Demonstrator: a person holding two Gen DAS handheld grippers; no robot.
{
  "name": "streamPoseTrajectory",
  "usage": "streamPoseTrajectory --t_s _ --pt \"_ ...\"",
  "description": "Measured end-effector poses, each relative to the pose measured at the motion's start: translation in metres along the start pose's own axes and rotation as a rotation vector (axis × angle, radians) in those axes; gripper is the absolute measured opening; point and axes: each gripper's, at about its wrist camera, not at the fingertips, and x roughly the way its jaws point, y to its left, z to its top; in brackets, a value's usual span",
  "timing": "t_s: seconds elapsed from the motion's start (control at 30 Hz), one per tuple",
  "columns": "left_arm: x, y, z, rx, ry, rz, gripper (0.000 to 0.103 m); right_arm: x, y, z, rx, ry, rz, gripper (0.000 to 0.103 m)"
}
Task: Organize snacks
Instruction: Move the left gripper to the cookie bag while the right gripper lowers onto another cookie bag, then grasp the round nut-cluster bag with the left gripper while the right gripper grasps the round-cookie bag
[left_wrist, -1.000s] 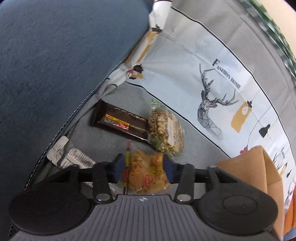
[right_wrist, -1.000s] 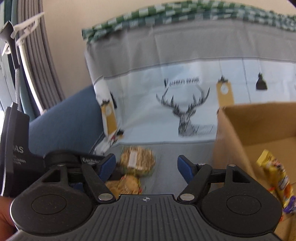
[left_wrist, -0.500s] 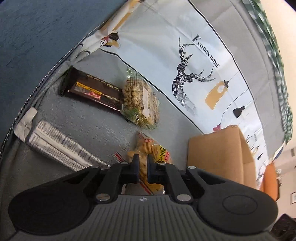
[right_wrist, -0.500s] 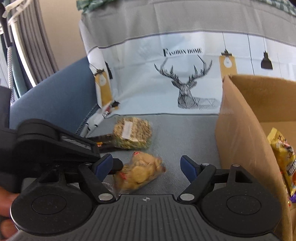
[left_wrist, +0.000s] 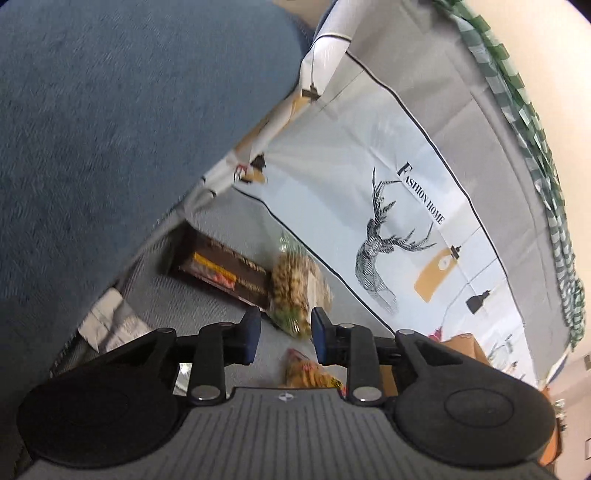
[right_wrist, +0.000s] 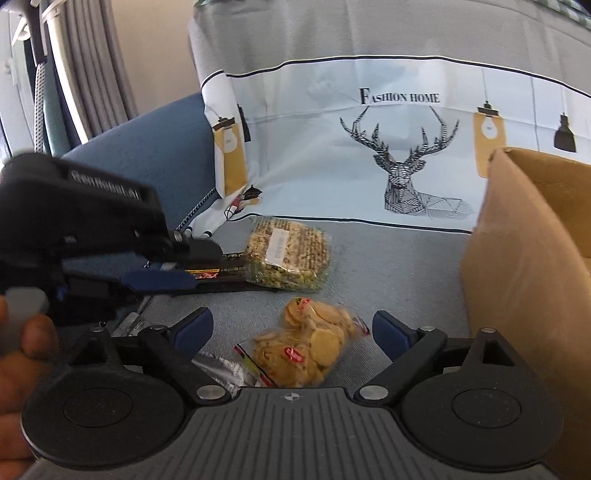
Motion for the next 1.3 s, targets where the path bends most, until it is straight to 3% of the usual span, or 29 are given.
streamPoseTrajectory --t_s 0.17,0.37,0.63,0.73,0.93,1.07,1.27,1.3 --pt "0.003 0.000 0.003 0.017 -0.015 0.002 0.038 0.010 0.003 0.000 -0.008 -0.003 -0.008 0.097" --pt "0.013 -0.002 0.007 0.037 -0.025 0.000 0.043 0.024 0.000 -0.007 -0.012 0.063 -0.040 0.095" --pt "0.037 -0.016 0.004 0.096 0.012 -0.008 0.056 0.020 -0.010 -0.017 -0.035 0.086 -0.004 0.057" --pt "0.041 -0.020 0.002 0.110 0.018 0.011 0.059 0.017 -0.011 -0.017 -0.024 0.081 -0.013 0.050" --pt "0.050 -0.026 -0.002 0.120 0.032 0.019 0.057 0.008 -0.011 -0.019 0.010 0.073 -0.022 0.047" --pt "0.055 -0.027 -0.004 0.155 0.052 0.040 0.023 0.000 -0.008 -0.019 -0.010 0.081 -0.009 0.047" --pt "0.045 -0.026 -0.001 0.139 0.068 0.023 0.000 -0.002 -0.004 -0.020 -0.003 0.094 0.000 0.046" --pt "0.042 -0.027 -0.001 0.147 0.070 0.027 0.000 -0.002 -0.003 -0.020 -0.001 0.095 0.001 0.046"
